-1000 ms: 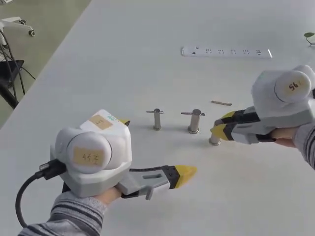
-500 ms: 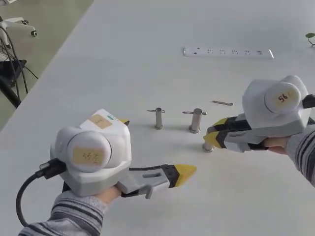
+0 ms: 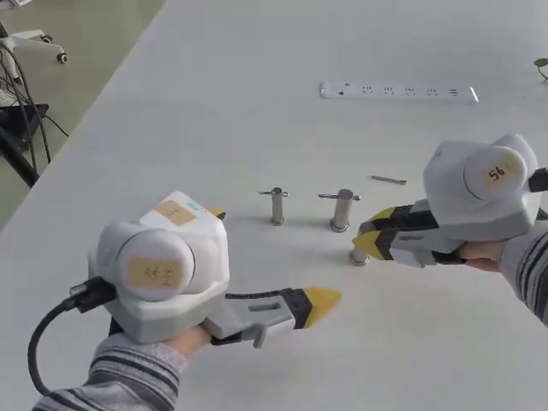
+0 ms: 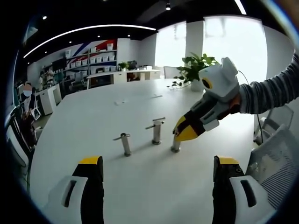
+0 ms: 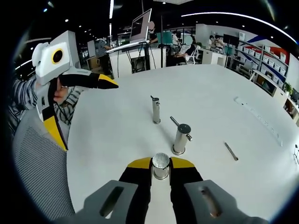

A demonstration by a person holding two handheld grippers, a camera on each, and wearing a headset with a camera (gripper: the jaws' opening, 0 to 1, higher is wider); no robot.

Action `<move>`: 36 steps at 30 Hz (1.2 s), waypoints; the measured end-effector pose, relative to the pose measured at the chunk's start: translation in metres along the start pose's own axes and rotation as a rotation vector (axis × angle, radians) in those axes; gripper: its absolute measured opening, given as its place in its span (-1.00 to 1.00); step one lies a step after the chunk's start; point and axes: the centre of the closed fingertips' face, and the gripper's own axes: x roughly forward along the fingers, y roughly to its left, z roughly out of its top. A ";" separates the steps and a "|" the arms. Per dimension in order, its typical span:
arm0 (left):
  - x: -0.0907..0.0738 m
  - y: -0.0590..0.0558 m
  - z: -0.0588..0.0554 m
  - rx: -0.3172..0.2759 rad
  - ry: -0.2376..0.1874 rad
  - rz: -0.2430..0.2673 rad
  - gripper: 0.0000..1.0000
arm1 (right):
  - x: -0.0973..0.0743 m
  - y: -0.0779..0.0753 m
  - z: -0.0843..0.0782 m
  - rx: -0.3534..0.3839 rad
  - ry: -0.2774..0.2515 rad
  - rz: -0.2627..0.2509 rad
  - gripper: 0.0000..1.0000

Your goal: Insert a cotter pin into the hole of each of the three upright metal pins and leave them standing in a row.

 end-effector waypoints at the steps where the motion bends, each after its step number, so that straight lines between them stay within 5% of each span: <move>1: 0.000 0.000 0.000 -0.001 0.000 -0.001 0.95 | 0.000 0.000 0.000 0.000 0.000 0.000 -0.82; 19: 0.000 0.001 0.002 -0.008 -0.003 0.008 0.97 | -0.020 -0.001 0.003 -0.052 0.013 0.027 -0.61; 27: 0.001 0.002 0.001 -0.011 0.002 0.008 0.97 | -0.035 -0.019 -0.001 -0.061 0.041 0.011 -0.63; 36: 0.002 0.009 0.006 -0.045 -0.026 0.028 0.95 | -0.044 -0.057 -0.005 -0.076 0.104 -0.046 -0.62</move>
